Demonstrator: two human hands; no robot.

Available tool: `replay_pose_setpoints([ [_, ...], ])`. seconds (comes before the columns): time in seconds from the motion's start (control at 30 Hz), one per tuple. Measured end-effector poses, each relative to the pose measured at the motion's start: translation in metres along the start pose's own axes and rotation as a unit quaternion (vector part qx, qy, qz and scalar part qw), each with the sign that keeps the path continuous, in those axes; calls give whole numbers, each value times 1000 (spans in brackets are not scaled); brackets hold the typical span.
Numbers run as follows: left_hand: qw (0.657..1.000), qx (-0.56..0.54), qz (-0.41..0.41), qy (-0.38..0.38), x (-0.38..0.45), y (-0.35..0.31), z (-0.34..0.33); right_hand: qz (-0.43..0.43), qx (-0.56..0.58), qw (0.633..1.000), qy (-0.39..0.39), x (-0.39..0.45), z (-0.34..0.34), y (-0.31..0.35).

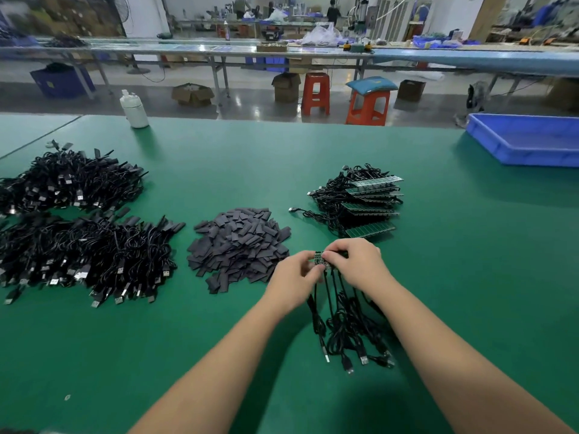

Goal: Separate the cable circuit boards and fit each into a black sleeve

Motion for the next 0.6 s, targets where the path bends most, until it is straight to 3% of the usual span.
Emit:
replay_pose_setpoints([
  [0.4,994,55,32,-86,-4,-12,-13,10,-126,986,-105,-20,4,13],
  [0.6,991,44,20,-123,-11,-8,9,40,-163,977,-128,-9,7,-11],
])
Point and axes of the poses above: each hand's wrist, its own x-axis towards the middle knuckle, its own z-axis out of the back of the hand, y = z × x, the point moved 3 cm from there along x, towards the middle knuckle, and after that the axes turned 8 degrees about -z, right-handed, at the moved point
